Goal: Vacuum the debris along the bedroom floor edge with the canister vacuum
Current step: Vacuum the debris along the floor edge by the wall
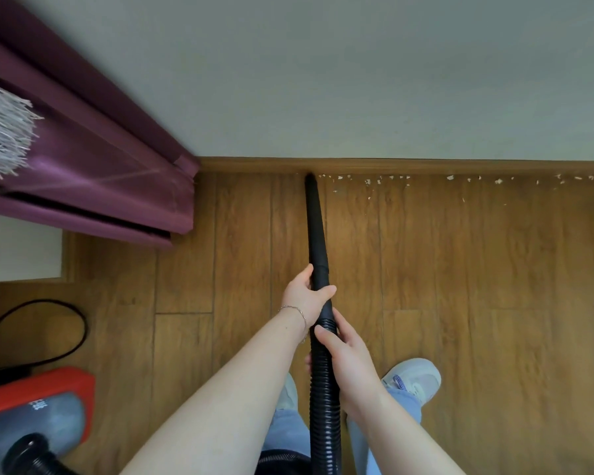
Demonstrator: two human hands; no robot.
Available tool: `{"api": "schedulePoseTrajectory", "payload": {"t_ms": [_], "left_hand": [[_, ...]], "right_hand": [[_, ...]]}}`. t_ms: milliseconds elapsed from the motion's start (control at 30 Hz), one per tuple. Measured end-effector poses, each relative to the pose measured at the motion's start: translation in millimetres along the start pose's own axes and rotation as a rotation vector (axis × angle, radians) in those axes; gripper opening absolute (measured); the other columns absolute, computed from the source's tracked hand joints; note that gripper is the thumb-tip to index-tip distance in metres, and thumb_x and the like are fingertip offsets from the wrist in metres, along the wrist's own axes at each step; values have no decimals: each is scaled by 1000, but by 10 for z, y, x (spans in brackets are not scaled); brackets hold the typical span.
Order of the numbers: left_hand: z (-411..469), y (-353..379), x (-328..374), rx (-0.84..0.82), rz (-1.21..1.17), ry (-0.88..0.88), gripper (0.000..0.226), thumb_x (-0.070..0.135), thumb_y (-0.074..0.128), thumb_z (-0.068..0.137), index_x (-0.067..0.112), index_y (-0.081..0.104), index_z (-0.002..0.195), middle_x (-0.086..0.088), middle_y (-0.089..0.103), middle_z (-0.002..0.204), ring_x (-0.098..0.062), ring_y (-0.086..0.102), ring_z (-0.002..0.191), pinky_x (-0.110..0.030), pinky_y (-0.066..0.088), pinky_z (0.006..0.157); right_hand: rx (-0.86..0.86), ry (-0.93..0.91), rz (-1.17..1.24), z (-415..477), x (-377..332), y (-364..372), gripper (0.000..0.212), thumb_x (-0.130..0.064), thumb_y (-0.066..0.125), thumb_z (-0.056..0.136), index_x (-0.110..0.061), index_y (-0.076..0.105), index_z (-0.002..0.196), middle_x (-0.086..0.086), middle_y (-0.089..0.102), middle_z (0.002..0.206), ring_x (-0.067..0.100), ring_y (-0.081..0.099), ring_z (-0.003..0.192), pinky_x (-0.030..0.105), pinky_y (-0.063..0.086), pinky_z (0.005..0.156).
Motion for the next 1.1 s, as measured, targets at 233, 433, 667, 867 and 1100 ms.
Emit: {"api": "schedulePoseTrajectory", "payload": {"t_ms": [233,433,667,867,1100], "left_hand": [[3,154,27,-6,27,6,69,22,60,89,21,22,147,-3,37,149,-19,45,128,-27,41,96],[33,-175,-16,91,-16,-6,69,19,60,89,18,23,147,-6,35,149,-20,40,132,-30,37,103],[56,-21,-43,93,-45,-7,69,19,61,88,19,23,147,-6,35,149,-20,39,133,-33,36,106],[69,200,-37,77,-42,-13,69,21,61,88,21,24,147,-6,36,149,-21,39,133,-32,37,104],[80,346,-30,63,-3,-4,70,23,61,88,23,23,147,-5,36,149,-20,39,133,-26,38,97]], "right_hand": [[-8,1,-5,-33,-77,-125,38,-11,55,92,-45,56,108,14,59,81,23,59,56,29,50,51],[-107,-13,-72,57,-92,109,37,-13,55,91,-36,56,119,2,64,72,21,59,58,30,50,54],[-64,-22,-92,60,-52,-45,38,-14,54,92,-36,55,123,7,60,80,20,58,58,29,49,54],[-44,-13,-69,58,-54,-273,40,-15,54,92,-34,53,127,12,60,77,22,58,56,28,48,51],[-6,-34,-46,48,-53,-412,37,-12,53,93,-35,56,122,9,64,79,21,60,57,29,49,50]]}}
Point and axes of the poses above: each hand's wrist, its own z-axis towards the middle knuckle, its own y-axis out of the palm, x = y × z, the point moved 4 cm from there along z, towards the middle knuckle
